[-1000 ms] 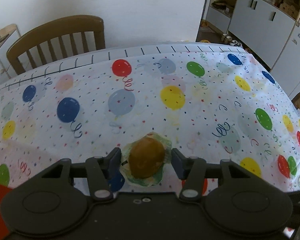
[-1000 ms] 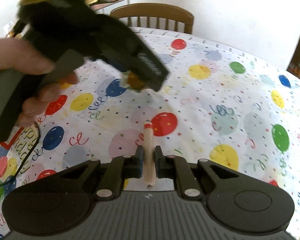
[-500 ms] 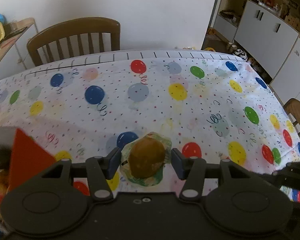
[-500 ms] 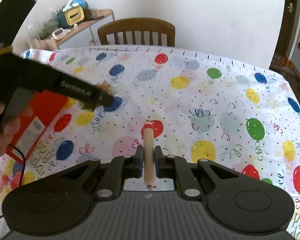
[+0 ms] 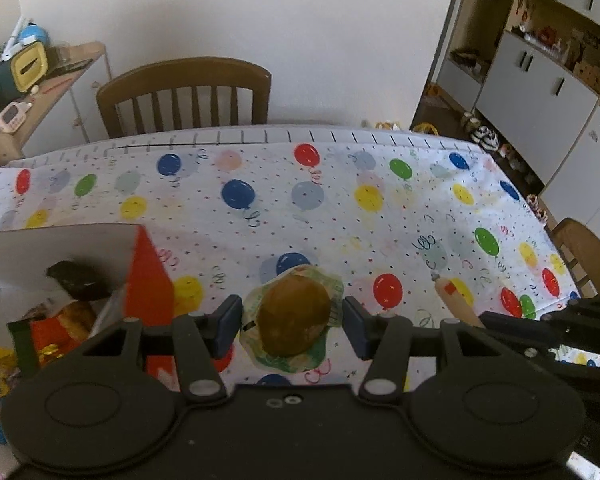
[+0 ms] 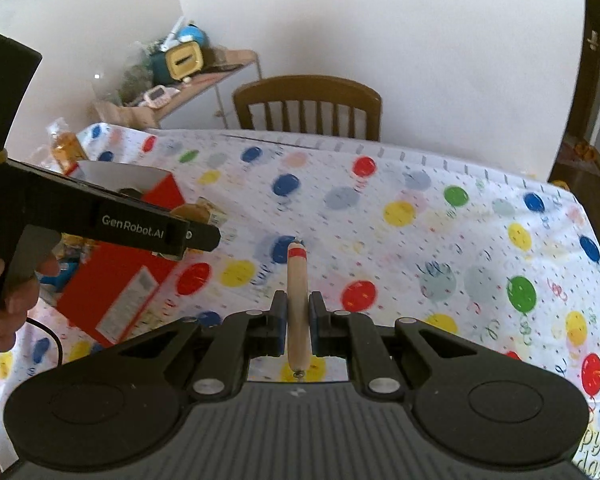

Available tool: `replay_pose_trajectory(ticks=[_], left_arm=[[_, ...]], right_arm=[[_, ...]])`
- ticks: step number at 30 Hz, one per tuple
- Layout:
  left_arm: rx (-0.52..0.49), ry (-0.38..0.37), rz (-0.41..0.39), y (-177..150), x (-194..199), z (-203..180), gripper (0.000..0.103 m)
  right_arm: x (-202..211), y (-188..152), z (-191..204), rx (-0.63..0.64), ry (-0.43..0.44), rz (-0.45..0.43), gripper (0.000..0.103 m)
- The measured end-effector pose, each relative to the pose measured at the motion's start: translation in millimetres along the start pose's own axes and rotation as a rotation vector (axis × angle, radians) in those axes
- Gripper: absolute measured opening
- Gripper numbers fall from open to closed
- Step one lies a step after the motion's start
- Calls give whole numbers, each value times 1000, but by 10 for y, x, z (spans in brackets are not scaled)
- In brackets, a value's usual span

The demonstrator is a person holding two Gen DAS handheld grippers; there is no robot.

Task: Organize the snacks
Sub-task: 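Carry the egg snack and stick candy over the box and open both tools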

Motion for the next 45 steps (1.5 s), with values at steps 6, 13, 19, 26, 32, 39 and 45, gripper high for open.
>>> replay_pose_trajectory(ticks=[6, 13, 19, 26, 32, 39, 45], left_arm=[[25, 13, -38, -23, 324, 239, 53], [44, 58, -73, -54, 674, 642, 53], [77, 93, -89, -86, 873, 1011, 53], [112, 141, -84, -182, 1008, 1482, 53], [135, 187, -63, -293, 1037, 1905, 53], [172, 241, -20, -441, 969, 2378, 53], [168, 241, 32, -548, 768, 2578, 53]], right_arm=[[58, 145, 334, 30, 27, -22, 11], [48, 305, 809, 72, 66, -43, 11], [-3, 441, 1196, 94, 98, -55, 11], [-97, 540, 1585, 108, 122, -54, 11], [-255, 604, 1873, 101, 140, -34, 11], [-536, 630, 2159, 85, 150, 12, 11], [-844, 543, 2311, 96, 113, 65, 11]])
Point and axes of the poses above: each gripper's, at about its wrist camera, not at the fingertips, and x roughly against the way its jaws point, z to its left, y to its top, the point moved 6 cm from there along -x, roughly the way its jaws point, and after that the axes turned 8 degrees about -y, right-handed, at the moved point
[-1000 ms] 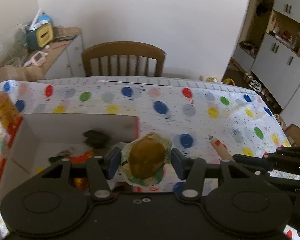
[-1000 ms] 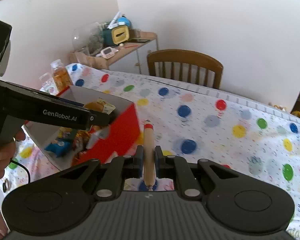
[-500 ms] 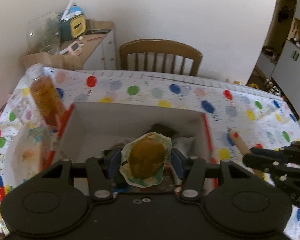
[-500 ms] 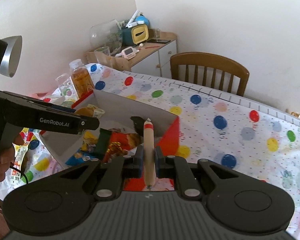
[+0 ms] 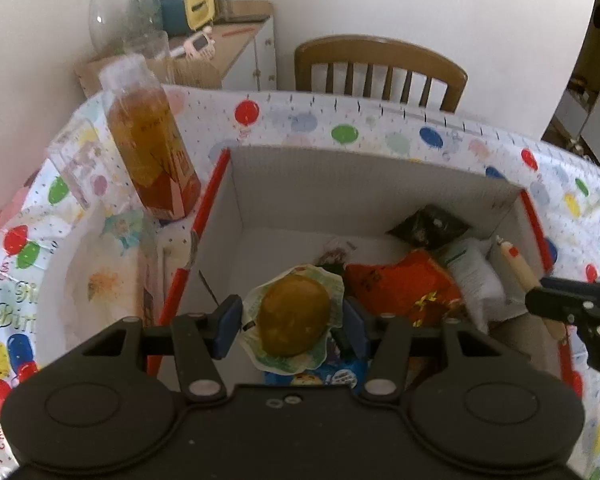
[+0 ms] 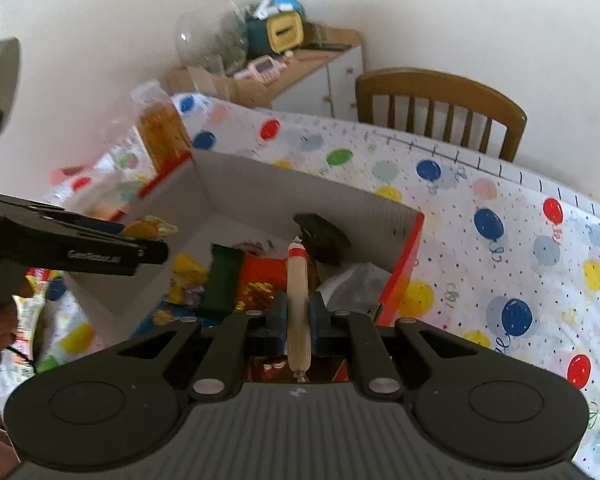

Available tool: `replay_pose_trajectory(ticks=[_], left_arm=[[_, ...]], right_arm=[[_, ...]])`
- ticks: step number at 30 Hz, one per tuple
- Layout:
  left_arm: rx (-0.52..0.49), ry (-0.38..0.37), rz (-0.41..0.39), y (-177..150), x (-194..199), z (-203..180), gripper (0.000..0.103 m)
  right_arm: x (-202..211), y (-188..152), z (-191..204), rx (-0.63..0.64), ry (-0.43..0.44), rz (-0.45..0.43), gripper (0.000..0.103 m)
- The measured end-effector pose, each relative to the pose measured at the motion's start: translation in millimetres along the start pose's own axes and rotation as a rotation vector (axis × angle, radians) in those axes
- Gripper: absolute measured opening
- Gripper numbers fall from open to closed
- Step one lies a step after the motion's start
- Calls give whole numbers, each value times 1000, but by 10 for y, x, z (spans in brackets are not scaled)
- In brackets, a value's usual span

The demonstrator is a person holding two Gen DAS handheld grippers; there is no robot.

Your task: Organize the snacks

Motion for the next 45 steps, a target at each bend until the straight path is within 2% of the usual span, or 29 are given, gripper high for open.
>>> replay_pose_trajectory(ticks=[12, 26, 31, 33, 37, 45], left_arm=[[-17, -4, 73, -204, -355, 11, 53], [33, -6, 77, -323, -389, 55, 59], [38, -16, 34, -316, -266, 43, 66], [39, -19, 11, -302, -197, 30, 74], [39, -35, -25, -275, -51, -22, 75], [10, -56, -104, -248, 293, -205, 85]], right_arm=[[-241, -151, 69, 16, -24, 71, 11], [-153, -172, 73, -2, -25, 61, 11], [-36, -179, 46, -24, 1, 46, 12], [14, -187, 29, -35, 6, 40, 12], [135, -193, -4, -47, 17, 17, 12], [426, -184, -47, -59, 55, -42, 12]])
Point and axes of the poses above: each gripper's, at about its wrist camera, not at the fingertips, and x roughly against the way its jaws point, z to its left, y to its top, the point moved 6 cm from there along -x, roughly the way its jaws point, and after that the axes turned 8 degrees about -y, right-handed, at the moved point
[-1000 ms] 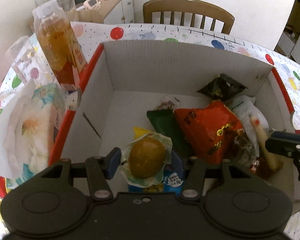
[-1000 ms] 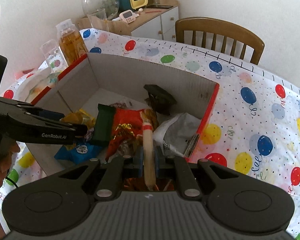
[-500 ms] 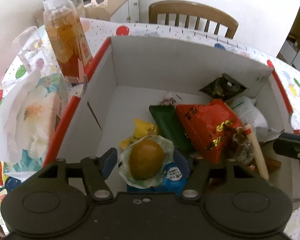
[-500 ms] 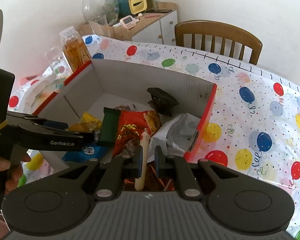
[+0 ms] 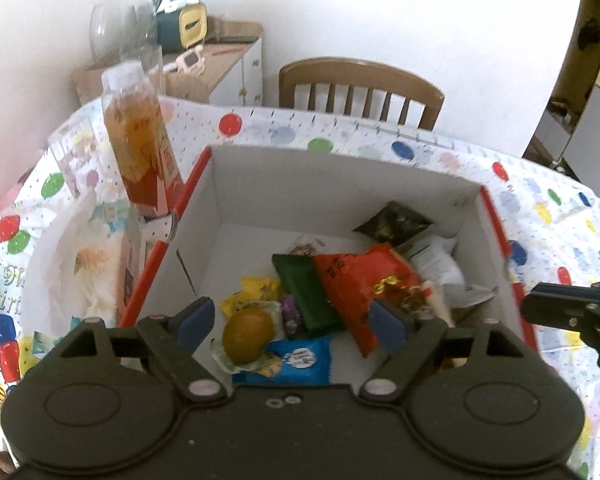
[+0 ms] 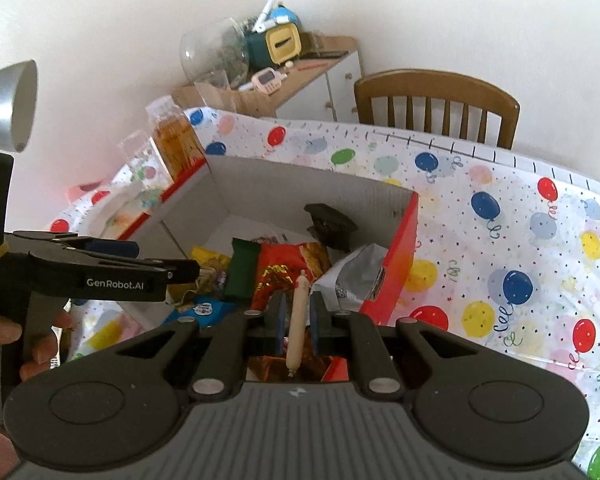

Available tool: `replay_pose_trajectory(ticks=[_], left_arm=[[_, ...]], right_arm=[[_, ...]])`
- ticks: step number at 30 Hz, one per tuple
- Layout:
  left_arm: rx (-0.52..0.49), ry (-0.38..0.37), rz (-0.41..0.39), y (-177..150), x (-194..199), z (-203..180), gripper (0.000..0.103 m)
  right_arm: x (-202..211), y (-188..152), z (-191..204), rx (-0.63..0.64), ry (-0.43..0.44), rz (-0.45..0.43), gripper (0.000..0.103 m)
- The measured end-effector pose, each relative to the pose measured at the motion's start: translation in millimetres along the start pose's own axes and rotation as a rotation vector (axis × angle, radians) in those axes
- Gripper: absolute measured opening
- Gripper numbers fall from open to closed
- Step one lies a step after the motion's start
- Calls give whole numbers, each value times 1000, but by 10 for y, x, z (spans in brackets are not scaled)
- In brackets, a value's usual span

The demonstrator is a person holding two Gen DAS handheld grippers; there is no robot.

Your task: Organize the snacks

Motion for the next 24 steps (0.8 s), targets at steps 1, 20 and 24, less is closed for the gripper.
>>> replay_pose_trajectory(ticks=[1, 20, 24], left_arm=[[-4, -4, -8, 2, 40, -28, 86], [-26, -24, -136, -73, 713, -338, 100], [-43, -21, -165, -113, 834, -428, 102]], right_arm=[[41, 0, -1, 1, 9, -7, 12], [772, -26, -154, -23, -3, -162, 68], [908, -60, -157, -22, -4, -192, 84]])
Point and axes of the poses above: each gripper's, at about its wrist camera, not at the fingertips, and x roughly against the way its jaws point, z to its left, y to its top, the point moved 6 cm from there along -x, roughly the way its jaws point, and after that the axes turned 8 degrees about -y, right-handed, at the moved point
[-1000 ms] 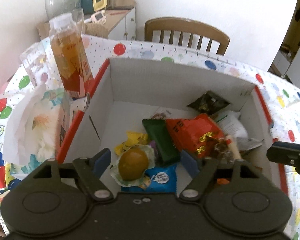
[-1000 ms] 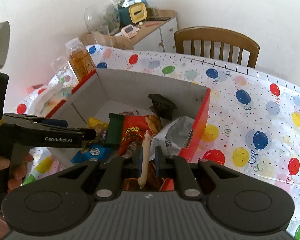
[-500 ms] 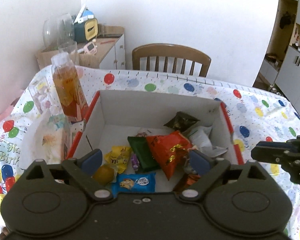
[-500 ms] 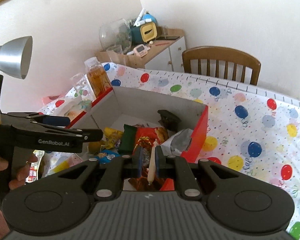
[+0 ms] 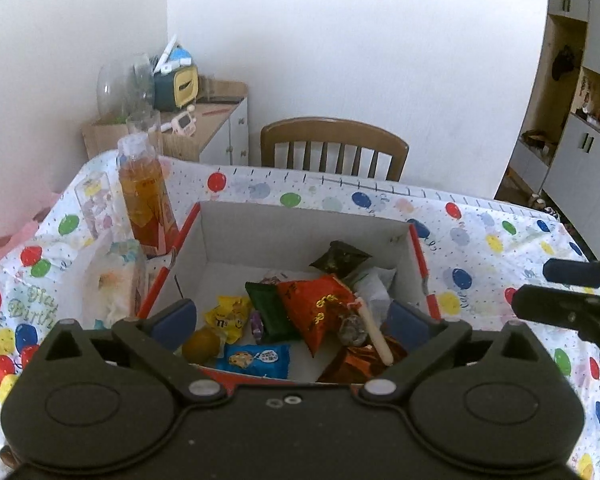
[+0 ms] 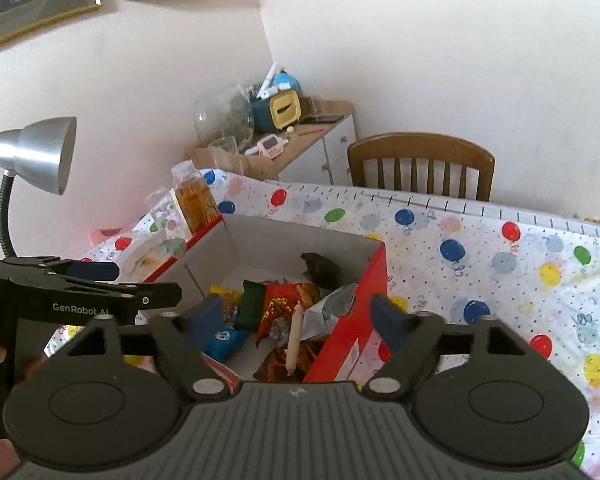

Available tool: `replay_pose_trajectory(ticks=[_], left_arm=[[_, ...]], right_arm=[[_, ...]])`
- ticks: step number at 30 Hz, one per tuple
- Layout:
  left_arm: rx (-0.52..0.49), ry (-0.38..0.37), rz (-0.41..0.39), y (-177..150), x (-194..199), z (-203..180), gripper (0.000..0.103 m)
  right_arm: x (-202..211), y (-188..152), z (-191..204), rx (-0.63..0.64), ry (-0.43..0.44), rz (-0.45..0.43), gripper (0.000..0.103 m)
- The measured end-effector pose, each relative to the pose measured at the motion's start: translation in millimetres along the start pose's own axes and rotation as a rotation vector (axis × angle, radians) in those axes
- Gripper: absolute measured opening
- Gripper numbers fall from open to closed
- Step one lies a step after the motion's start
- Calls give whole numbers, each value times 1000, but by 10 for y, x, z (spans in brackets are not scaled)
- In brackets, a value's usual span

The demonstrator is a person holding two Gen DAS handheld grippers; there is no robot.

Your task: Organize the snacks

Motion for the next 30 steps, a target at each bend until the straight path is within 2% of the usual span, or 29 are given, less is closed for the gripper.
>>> replay_pose_trajectory(ticks=[4, 6, 8, 15, 30], left_arm=[[-16, -6, -18, -23, 114, -94, 102], [-18, -10, -26, -33, 158, -134, 102], [-18, -12, -33, -42, 205, -174, 102], [13, -27, -46, -73, 314, -238, 102], [17, -26, -62, -74, 390, -323, 102]], right_arm=[[121, -16, 3, 4, 1, -26, 86], [175, -30, 8, 8, -2, -43, 99], [232, -42, 6, 11, -1, -66, 103], [373, -74, -53, -21, -5, -108, 103], [479, -130, -121, -23, -20, -121, 103]])
Point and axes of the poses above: each gripper's, at about its wrist camera, not at the fingertips, and x roughly against the way its jaws point, z to its left, y to its top, the point moved 6 cm from there along -x, roughly the way its jaws point, and after that the axes turned 8 degrees about -y, right-handed, at the moved point
